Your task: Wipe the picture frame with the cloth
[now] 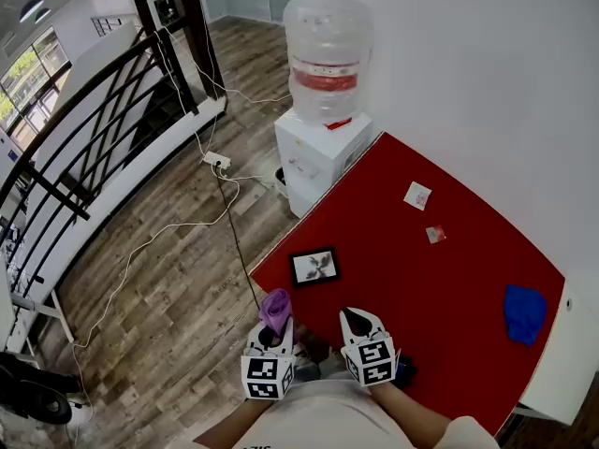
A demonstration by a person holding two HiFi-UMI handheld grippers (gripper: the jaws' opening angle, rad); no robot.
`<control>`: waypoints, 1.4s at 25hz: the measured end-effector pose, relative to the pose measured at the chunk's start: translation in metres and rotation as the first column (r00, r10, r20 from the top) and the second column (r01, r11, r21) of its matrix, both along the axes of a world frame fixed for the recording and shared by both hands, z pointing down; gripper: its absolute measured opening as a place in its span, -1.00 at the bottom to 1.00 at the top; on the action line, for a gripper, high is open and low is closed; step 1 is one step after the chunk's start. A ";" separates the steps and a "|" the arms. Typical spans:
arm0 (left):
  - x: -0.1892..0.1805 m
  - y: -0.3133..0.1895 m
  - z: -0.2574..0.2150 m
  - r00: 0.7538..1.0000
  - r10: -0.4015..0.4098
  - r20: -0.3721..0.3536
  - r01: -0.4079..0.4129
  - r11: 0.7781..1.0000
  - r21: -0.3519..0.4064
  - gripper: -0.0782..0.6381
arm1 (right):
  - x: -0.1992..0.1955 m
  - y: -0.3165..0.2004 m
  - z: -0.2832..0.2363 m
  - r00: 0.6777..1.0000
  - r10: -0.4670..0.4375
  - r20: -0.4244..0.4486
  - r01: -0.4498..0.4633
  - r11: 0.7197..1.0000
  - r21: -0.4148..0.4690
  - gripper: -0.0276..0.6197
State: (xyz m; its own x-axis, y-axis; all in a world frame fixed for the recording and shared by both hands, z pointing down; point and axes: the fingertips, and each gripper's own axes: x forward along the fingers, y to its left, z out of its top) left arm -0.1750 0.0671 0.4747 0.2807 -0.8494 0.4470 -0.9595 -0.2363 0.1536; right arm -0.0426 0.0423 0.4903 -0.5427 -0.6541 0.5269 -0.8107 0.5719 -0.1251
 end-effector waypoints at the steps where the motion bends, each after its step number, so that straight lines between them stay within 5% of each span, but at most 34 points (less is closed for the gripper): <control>1: 0.000 -0.003 0.000 1.000 -0.004 0.000 0.004 1.000 0.000 -0.61 | 0.000 -0.004 0.001 1.000 -0.005 0.000 0.005 1.000 -0.001 -0.90; 9: 0.000 -0.028 0.012 0.999 -0.007 0.039 0.008 1.000 -0.027 -0.61 | 0.002 -0.029 0.007 0.999 -0.034 0.003 0.034 0.999 -0.011 -0.90; 12: 0.005 -0.036 0.021 0.988 0.086 0.131 -0.080 0.996 -0.051 -0.61 | 0.001 -0.034 0.012 0.999 -0.036 0.004 0.036 0.999 -0.021 -0.90; 15: 0.007 -0.050 0.041 0.944 0.204 0.261 -0.186 0.978 -0.093 -0.61 | -0.001 -0.043 0.016 0.999 -0.031 0.011 0.031 0.999 -0.023 -0.90; 18: -0.001 -0.075 0.067 0.853 0.308 0.421 -0.272 0.951 -0.145 -0.61 | -0.005 -0.056 0.023 0.999 -0.029 0.014 0.029 0.999 -0.016 -0.91; 23: -0.023 -0.117 0.105 0.646 0.451 0.616 -0.358 0.891 -0.278 -0.61 | -0.016 -0.064 0.034 0.999 -0.030 0.023 0.030 0.999 -0.024 -0.90; 25: -0.029 -0.133 0.120 0.588 0.497 0.638 -0.370 0.867 -0.334 -0.61 | -0.018 -0.063 0.041 0.999 -0.034 0.023 0.034 0.999 -0.033 -0.90; 28: -0.036 -0.156 0.146 0.538 0.543 0.645 -0.369 0.839 -0.399 -0.61 | -0.019 -0.059 0.050 0.999 -0.031 0.029 0.033 0.998 -0.052 -0.90; 33: -0.038 -0.178 0.183 0.365 0.630 0.685 -0.384 0.773 -0.505 -0.61 | -0.017 -0.050 0.064 0.999 -0.021 0.036 0.024 0.995 -0.093 -0.90; 35: -0.037 -0.181 0.193 0.321 0.653 0.686 -0.390 0.751 -0.533 -0.61 | -0.015 -0.047 0.067 0.999 -0.018 0.033 0.022 0.994 -0.104 -0.90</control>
State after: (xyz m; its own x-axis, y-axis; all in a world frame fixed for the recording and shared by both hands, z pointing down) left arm -0.2117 -0.1137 0.6676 0.0351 -0.4975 0.8668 -0.3482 -0.8191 -0.4560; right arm -0.0576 -0.0049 0.5575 -0.5729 -0.5852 0.5739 -0.7939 0.5702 -0.2111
